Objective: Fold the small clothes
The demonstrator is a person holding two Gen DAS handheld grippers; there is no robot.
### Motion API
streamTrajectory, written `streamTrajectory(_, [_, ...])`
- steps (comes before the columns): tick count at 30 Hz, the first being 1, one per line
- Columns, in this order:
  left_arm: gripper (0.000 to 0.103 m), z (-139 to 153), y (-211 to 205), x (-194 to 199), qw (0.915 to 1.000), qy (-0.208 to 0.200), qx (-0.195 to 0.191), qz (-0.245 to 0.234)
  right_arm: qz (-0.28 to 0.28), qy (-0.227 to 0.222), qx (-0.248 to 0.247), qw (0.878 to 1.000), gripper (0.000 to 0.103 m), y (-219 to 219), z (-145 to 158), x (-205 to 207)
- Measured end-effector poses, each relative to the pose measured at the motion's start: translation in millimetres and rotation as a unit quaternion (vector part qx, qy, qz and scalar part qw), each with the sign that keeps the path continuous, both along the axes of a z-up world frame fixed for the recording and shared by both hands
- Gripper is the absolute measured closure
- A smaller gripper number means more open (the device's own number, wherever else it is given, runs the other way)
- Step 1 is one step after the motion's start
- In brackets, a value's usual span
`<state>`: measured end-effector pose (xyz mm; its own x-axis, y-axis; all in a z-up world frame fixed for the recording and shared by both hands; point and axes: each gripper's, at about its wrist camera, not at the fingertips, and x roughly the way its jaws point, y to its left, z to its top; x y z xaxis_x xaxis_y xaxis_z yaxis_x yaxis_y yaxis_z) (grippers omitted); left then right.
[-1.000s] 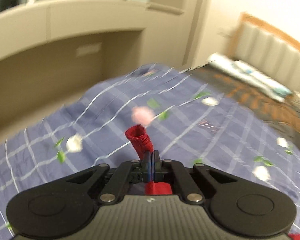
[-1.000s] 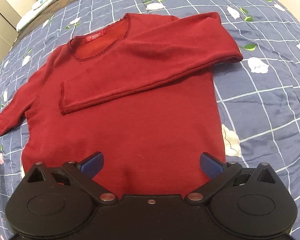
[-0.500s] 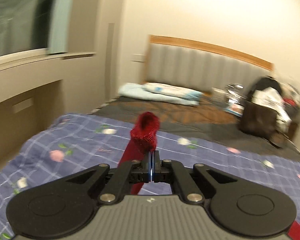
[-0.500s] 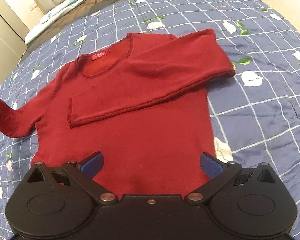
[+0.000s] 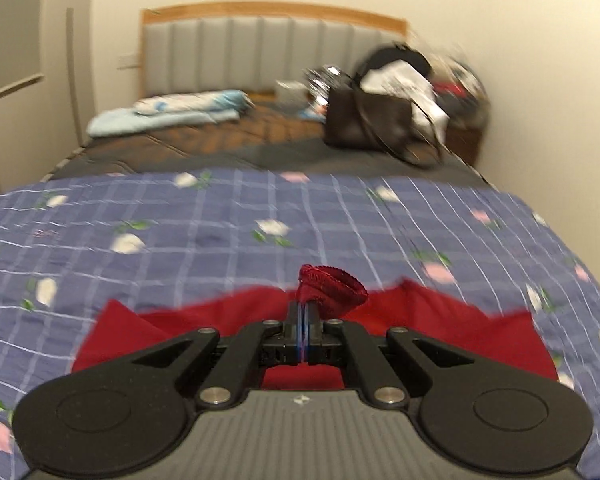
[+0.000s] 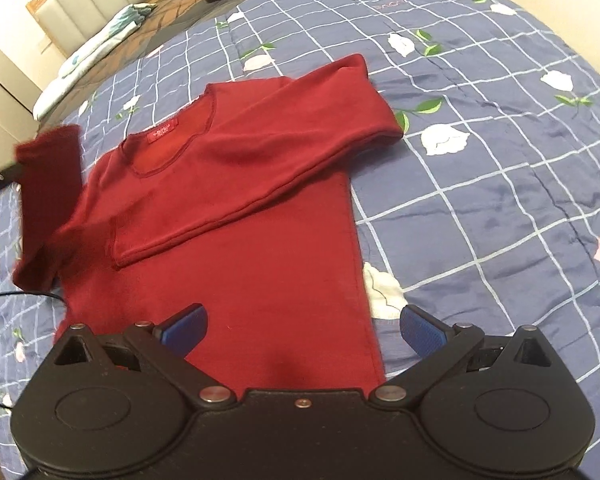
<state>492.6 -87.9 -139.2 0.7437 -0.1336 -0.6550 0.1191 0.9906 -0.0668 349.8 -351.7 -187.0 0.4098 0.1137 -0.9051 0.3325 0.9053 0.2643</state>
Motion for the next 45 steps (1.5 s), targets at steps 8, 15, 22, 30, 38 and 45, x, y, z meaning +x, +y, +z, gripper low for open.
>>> streamTrajectory(8, [0.103,-38,-25,-23,0.9974,0.060,-0.006,-0.040,0.010,-0.014,0.036,0.999,0.001,-6,0,16])
streamTrajectory(15, [0.097,-54,-21,-21,0.9917,0.121,-0.021,-0.038,0.017,-0.015,0.042,0.999,0.001,-3,-5,29])
streamTrajectory(22, [0.059,-66,19,-15,0.9786,0.191,-0.077,0.005,0.029,-0.018,0.074,0.997,0.002,18,-14,51])
streamTrajectory(30, [0.030,-54,74,-27,0.9764,0.186,-0.095,0.053,0.001,-0.022,0.162,0.987,0.006,47,-29,88])
streamTrajectory(38, [0.018,-55,136,-28,0.9705,0.181,-0.048,0.152,0.018,0.012,0.145,0.989,0.033,93,-53,120])
streamTrajectory(45, [0.017,-54,179,-15,0.9588,0.169,-0.045,0.224,0.072,0.011,0.082,0.994,0.102,114,-47,126])
